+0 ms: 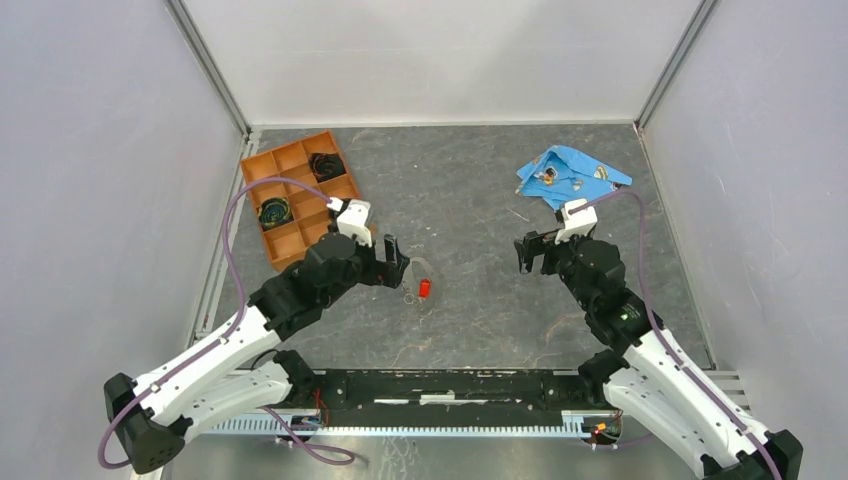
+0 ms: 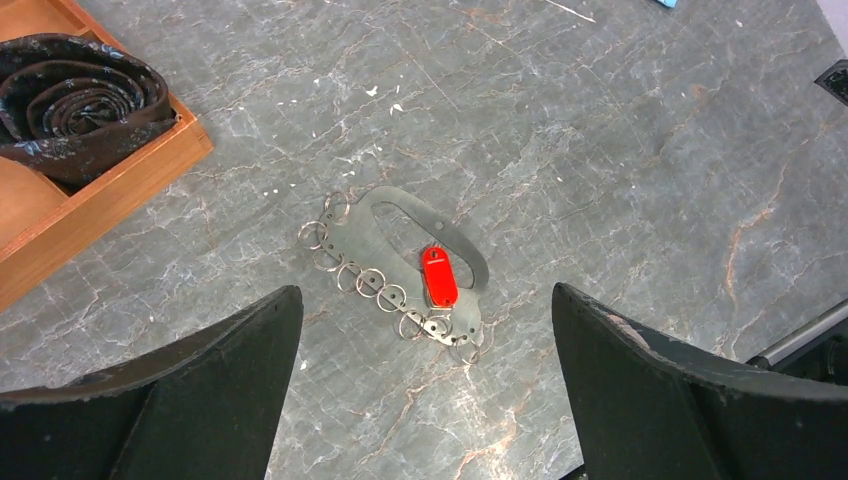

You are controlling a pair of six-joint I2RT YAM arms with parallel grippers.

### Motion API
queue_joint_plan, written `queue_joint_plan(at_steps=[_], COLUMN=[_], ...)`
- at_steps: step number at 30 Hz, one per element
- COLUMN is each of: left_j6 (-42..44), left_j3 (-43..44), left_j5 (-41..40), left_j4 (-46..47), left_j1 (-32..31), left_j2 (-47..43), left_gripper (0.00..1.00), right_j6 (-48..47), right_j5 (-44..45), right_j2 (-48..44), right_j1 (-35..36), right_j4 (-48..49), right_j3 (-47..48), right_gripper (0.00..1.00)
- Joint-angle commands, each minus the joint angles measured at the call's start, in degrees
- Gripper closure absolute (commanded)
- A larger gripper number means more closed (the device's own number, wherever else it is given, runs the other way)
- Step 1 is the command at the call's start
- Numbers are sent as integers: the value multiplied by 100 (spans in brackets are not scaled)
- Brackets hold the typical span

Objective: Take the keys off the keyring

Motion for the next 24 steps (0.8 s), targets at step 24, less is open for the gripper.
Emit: queue_joint_plan(at_steps=[24], left_j6=[-2246], left_j3=[-1563], left_j5=[-837], left_j4=[1438], left_j1=[39], left_j2=[1125], left_gripper=[0], right_j6=[688], right_j5=[-523], right_j2=[1177], right_j1=[177], right_j4=[826], right_j3=[-693], right_gripper=[2])
